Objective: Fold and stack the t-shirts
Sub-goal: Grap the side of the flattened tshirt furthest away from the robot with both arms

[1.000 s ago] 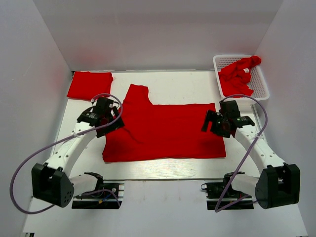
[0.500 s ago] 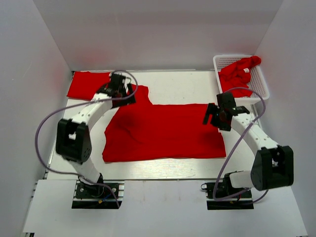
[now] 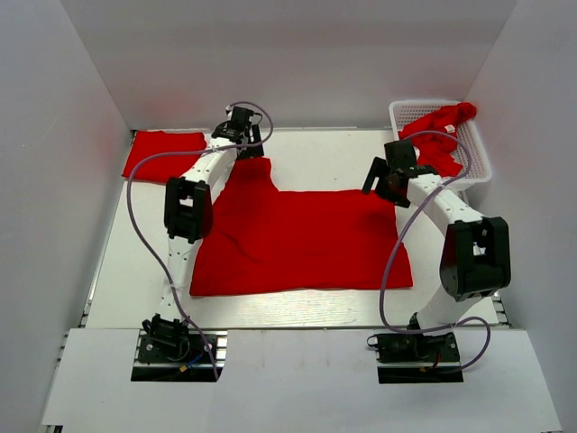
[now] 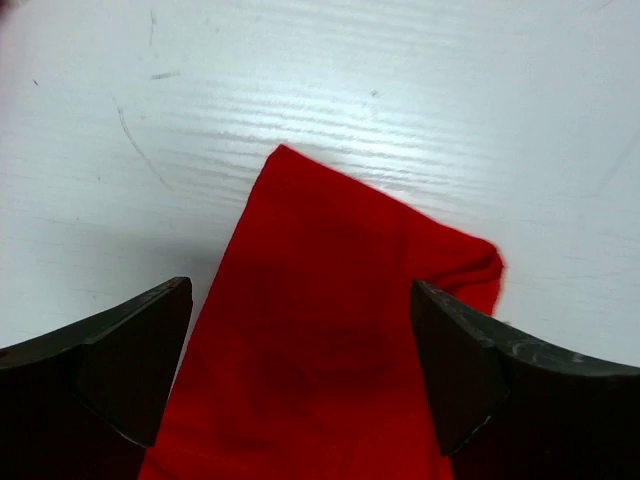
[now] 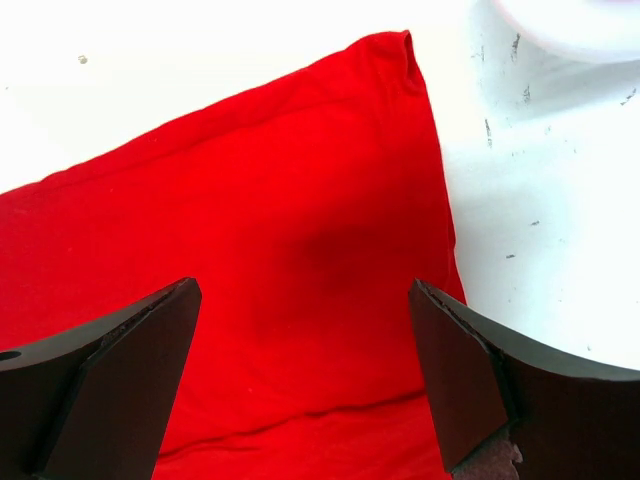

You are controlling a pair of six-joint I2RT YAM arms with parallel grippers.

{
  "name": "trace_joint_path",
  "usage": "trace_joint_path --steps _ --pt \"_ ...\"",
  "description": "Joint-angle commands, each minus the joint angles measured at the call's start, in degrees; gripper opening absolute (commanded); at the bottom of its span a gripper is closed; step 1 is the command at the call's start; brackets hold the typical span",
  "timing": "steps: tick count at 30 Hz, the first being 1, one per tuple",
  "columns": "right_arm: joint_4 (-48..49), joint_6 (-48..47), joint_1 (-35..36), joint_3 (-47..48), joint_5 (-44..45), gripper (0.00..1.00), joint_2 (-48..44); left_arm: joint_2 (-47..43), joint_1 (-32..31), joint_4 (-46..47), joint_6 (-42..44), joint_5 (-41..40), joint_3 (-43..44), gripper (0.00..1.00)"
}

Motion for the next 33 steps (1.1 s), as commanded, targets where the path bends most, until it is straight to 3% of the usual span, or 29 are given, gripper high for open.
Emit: trace_joint_path --steps 1,5,15,19,22,26,29,33 --pt "0.4 -0.7 0.3 3.3 1.7 0.9 1.0 -0.6 1.0 1.6 1.5 -0.6 2.5 1.0" --pt "0.1 -1.6 0.1 3.9 1.1 0.9 2.1 -0.6 2.3 9.2 -0.6 -0.6 -1.5 1.0" --pt "-0.8 -2.7 0.0 4.8 -0.2 0.9 5.0 4.8 2.8 14.3 -2.7 0.6 -0.8 1.0" --pt "-0.5 -2.6 0.2 5.0 -1.0 0.9 5.9 7.2 2.8 15.4 -2.7 2.2 -0.8 0.89" --pt "-0.9 -2.7 0.1 5.3 -1.1 0.9 6.7 8.8 2.8 14.7 -2.7 4.1 -0.1 0.69" --pt "-1.4 -2.6 0.1 6.3 0.3 0.9 6.9 5.8 2.8 15.7 -2.0 5.3 -6.7 0.54" --pt "-1.2 -1.9 0.1 7.5 0.6 0.9 7.3 1.8 2.8 19.5 -0.9 5.8 -13.4 0.54" --pt "-1.5 -0.2 0.1 9.7 1.0 0.9 9.4 1.7 2.3 19.4 0.4 5.8 -13.7 0.54"
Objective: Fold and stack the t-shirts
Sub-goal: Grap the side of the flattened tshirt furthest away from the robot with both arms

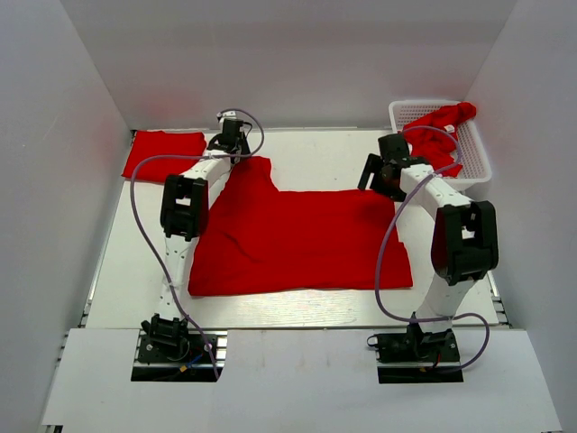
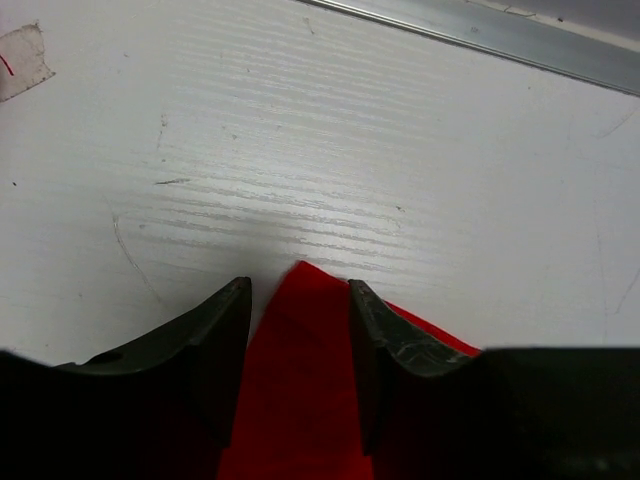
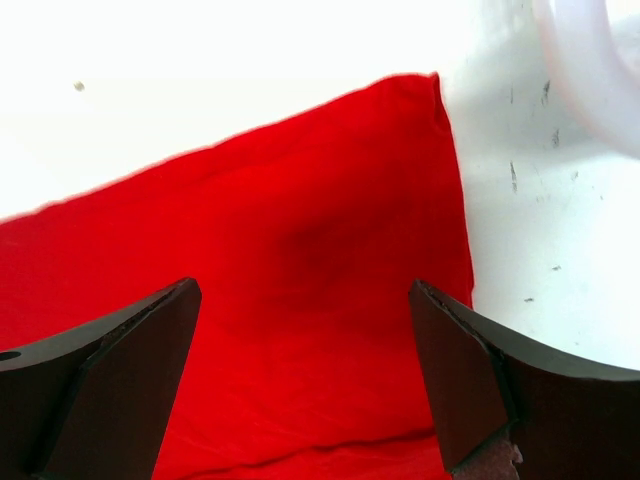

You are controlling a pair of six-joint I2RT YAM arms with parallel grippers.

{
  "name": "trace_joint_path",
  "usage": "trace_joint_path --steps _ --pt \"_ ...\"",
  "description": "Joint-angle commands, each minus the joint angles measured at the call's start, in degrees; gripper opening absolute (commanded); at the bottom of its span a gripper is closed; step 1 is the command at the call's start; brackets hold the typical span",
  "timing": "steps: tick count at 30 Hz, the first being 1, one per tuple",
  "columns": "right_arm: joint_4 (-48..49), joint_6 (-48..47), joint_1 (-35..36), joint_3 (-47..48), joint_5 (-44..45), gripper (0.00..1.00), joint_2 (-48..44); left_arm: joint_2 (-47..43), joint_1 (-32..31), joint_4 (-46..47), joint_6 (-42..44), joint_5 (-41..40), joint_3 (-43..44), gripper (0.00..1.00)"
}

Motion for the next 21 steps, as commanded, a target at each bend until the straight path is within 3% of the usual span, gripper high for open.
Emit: trace_joint_path --steps 1,4,7,8,9,10,16,21 --pt "-0.5 2.2 0.0 4.7 1.6 0.9 1.5 -0.7 -0.6 -5.4 1.6 2.3 -0.8 0.54" --pt "-0.7 2.3 0.1 6.7 1.4 0.9 2.4 1.4 -1.2 -7.0 3.0 1.4 1.6 0.5" --pt "-0.4 2.3 -0.1 8.2 1.4 0.9 3.2 3.1 -1.2 -9.1 4.3 1.9 3.5 0.39" --pt "-0.6 2.9 0.0 8.4 1.7 0.9 3.3 3.6 -1.2 -9.7 4.3 2.6 4.1 0.32" --pt "-0.3 3.7 0.1 8.5 1.7 0.9 3.5 4.3 -1.2 -9.7 4.9 3.1 3.6 0.1" --pt "0.0 3.8 0.2 8.3 1.8 0.9 3.8 4.3 -1.2 -9.7 4.9 3.8 3.6 0.0" --pt "-2.5 7.8 0.9 12.8 6.3 0.9 9.5 -1.3 -1.2 -5.6 3.7 1.5 -4.3 0.0" --pt "-4.4 13.9 1.4 17.3 13.0 0.9 13.8 -4.4 -1.2 -4.4 3.7 0.8 -5.1 0.0"
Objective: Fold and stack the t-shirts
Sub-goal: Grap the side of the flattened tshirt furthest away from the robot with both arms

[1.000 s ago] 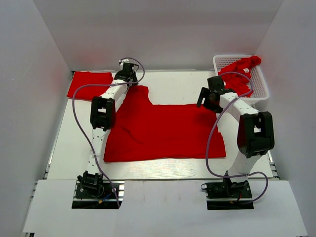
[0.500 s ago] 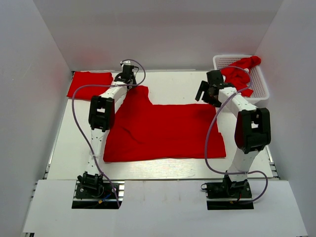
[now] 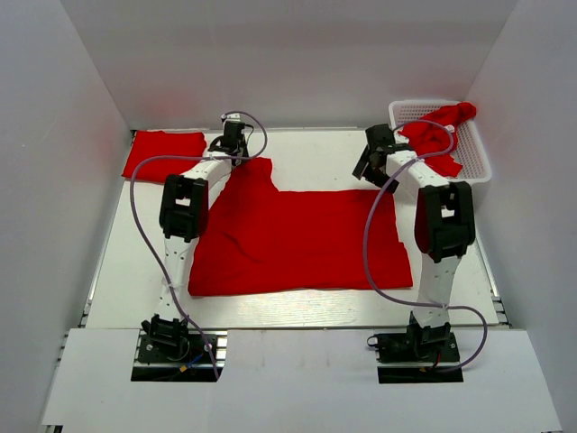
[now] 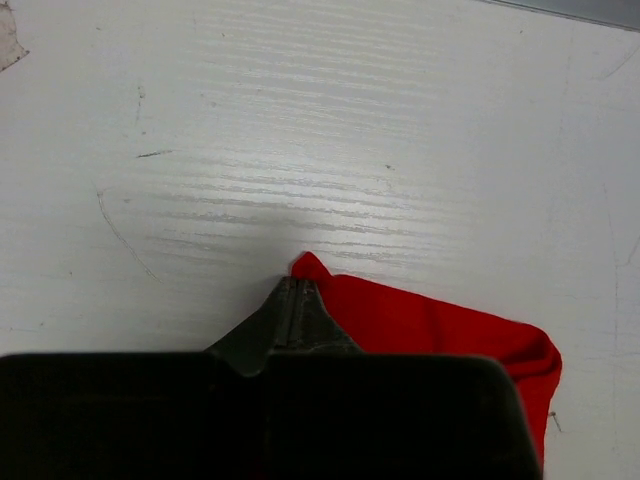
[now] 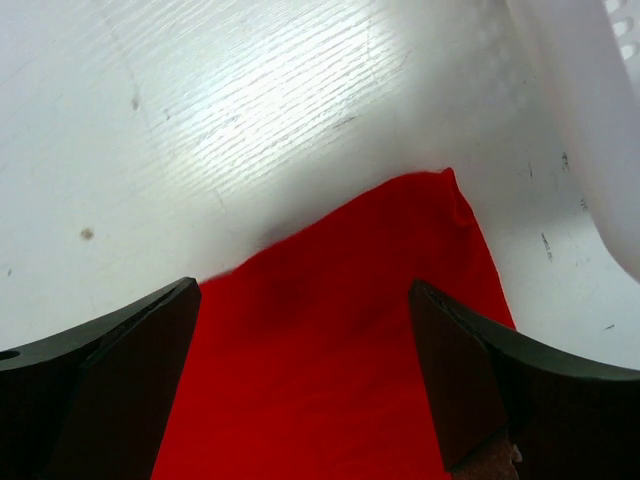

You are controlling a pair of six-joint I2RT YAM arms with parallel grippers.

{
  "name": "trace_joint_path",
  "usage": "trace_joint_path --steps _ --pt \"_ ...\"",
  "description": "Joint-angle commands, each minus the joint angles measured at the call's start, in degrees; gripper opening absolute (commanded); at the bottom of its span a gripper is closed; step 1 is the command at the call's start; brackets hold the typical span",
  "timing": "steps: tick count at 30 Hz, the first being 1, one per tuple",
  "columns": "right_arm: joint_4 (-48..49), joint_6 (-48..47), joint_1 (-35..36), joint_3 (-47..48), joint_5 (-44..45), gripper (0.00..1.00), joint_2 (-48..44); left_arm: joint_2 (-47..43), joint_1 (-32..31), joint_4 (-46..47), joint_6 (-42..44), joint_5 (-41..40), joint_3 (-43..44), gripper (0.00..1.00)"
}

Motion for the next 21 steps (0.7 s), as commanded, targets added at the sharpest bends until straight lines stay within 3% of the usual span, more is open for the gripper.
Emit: trace_joint_path --steps 1,16,21 --pt "-2.0 7.2 0.6 4.9 7.0 0.9 2.2 -3.1 -0.5 -5.3 -0.1 -0.1 -1.7 0.0" --pt "-4.2 11.0 1.2 7.2 9.3 0.84 9.4 -6.5 -0.5 -2.5 -0.6 0.8 -5.5 0.0" --pt "-3.6 11.0 1.0 7.4 9.6 0.78 11.9 -7.1 -0.5 -2.5 -0.6 0.8 -5.5 0.0"
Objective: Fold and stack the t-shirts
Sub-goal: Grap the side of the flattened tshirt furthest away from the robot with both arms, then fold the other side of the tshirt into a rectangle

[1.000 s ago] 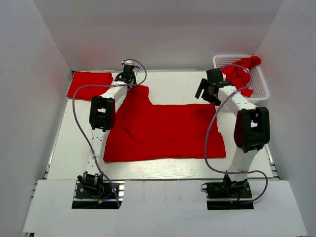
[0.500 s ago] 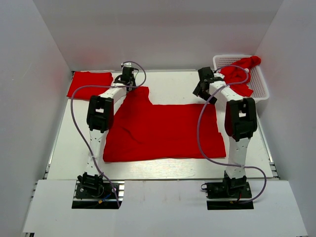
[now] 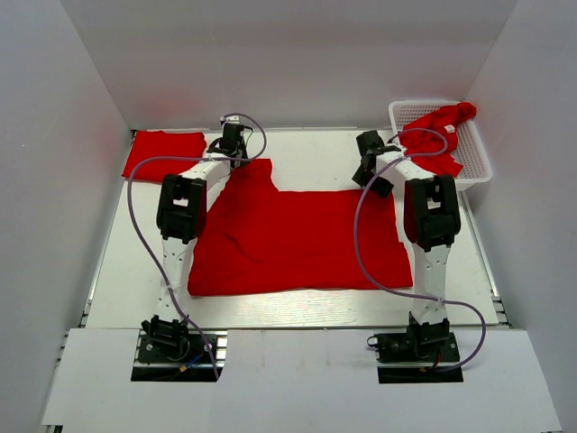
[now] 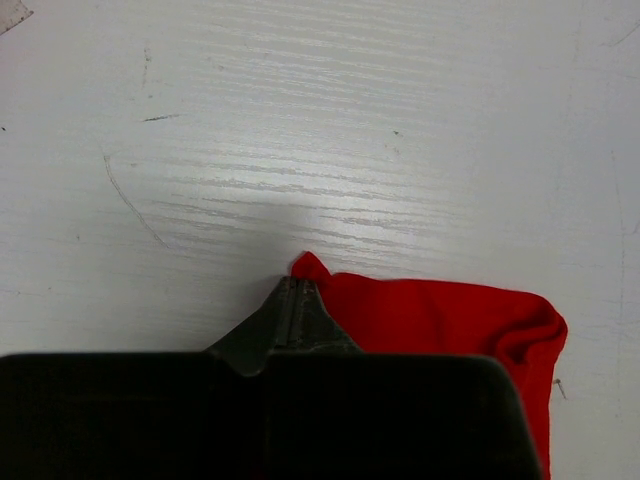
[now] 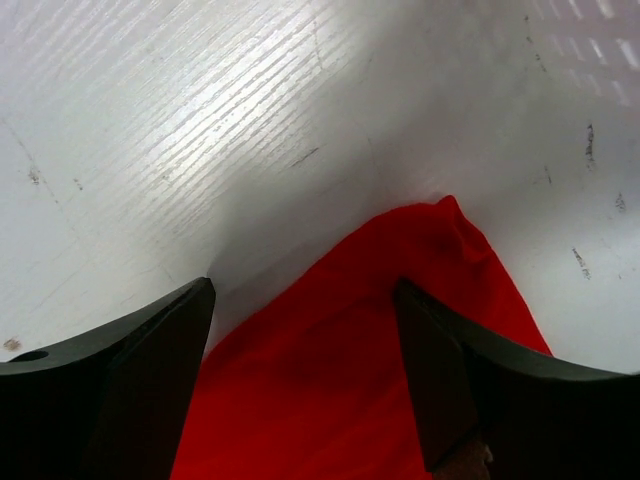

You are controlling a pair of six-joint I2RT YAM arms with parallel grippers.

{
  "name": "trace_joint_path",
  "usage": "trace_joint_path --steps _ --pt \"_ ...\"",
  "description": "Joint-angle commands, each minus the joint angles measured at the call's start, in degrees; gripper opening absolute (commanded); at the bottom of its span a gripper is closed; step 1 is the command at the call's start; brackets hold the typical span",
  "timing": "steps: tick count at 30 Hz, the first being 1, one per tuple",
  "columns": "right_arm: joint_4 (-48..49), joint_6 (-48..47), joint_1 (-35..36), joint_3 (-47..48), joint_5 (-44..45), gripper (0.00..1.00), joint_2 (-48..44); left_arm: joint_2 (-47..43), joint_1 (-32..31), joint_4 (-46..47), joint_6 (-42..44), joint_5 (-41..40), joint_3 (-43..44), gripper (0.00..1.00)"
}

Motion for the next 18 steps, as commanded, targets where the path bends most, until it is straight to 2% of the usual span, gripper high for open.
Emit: trace_joint_path --steps 1,6,7,10,11,12,14,15,16,17,18 --pt "-0.4 1.6 0.1 1.6 1.5 0.78 1.8 -4.3 -0.4 -2.2 -0.2 0.7 -1.7 0.0" --pt "0.0 2.4 0.0 1.6 0.7 0.69 3.0 -5.4 -0.4 -1.1 0.9 1.2 -2.8 0.0" --pt "-0.1 2.6 0.0 2.0 0.6 0.63 3.1 -5.9 -0.4 -1.1 0.9 1.2 -3.3 0.0" --pt "-0.2 2.7 0.0 2.2 0.5 0.54 3.4 -6.7 -0.4 -0.5 1.4 1.2 -3.3 0.0" --pt "-0.3 2.6 0.0 2.2 0.3 0.47 3.4 -7.3 -0.4 -0.5 1.5 1.2 -3.8 0.0" --pt "-0.7 2.5 0.0 2.6 -0.1 0.35 3.5 -7.9 -0.4 -0.5 2.0 1.7 -3.8 0.0" --pt "-1.5 2.7 0.1 2.7 0.1 0.25 3.2 -8.7 -0.4 -0.5 2.0 2.2 -3.8 0.0" --pt "-1.9 2.6 0.0 2.8 0.3 0.15 2.8 -9.3 -0.4 -0.5 2.5 2.3 -4.5 0.0" --pt "-2.1 2.6 0.1 2.7 0.6 0.13 2.5 -10.9 -0.4 0.3 2.5 2.3 -4.5 0.0" --pt "-2.2 2.4 0.1 2.5 1.0 0.03 1.7 -11.8 -0.4 1.2 2.5 2.3 -5.4 0.0" --pt "-2.7 2.4 0.1 2.2 1.0 0.0 1.5 -12.9 -0.4 1.9 3.1 2.9 -6.6 0.0"
